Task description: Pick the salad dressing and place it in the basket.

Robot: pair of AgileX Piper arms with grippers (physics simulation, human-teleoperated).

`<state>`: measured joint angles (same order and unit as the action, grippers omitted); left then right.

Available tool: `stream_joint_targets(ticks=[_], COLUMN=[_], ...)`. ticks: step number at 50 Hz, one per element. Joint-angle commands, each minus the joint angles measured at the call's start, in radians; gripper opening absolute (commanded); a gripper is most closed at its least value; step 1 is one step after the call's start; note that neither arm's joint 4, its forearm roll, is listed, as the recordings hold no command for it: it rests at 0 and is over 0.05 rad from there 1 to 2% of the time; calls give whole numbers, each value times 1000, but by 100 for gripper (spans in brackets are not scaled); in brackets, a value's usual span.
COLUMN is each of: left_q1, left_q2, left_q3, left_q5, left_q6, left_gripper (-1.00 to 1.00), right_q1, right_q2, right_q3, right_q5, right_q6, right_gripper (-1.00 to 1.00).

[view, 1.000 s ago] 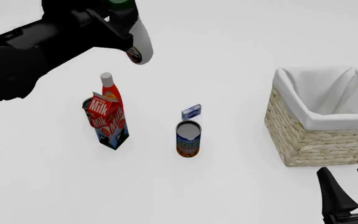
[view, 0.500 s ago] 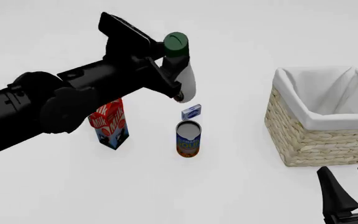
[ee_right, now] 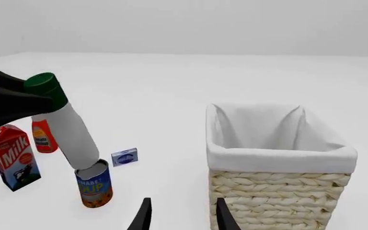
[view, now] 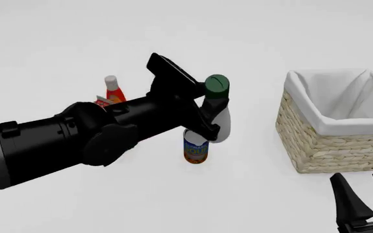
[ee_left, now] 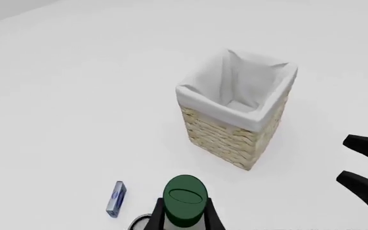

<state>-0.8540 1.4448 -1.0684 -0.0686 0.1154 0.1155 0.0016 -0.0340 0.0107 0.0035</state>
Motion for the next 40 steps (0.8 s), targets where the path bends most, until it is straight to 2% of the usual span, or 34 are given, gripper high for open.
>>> stream_joint_targets(ticks=[1,23,35,38,40], left_q1=[-24,-21,-20,-20,-23], left_q2=[25,42,40,37,34], left_q3=[-1,-10,-6,-5,-3], left_q5=[-19,-37,-41,-40,-40], left_q6=[0,-19,-15,-19,-19], left_gripper=[-100,-100,-100,-100,-100], right_q1=[-1,-5,60,90,103], right_q2=[-1,-1,-1,-1,-1], right_q3=[-4,-13,-108,-151,-186], right_q5=[2,7,83,134,164], right_q6=[0,-3,-48,-84,-84], right_gripper=[100,100,100,100,100])
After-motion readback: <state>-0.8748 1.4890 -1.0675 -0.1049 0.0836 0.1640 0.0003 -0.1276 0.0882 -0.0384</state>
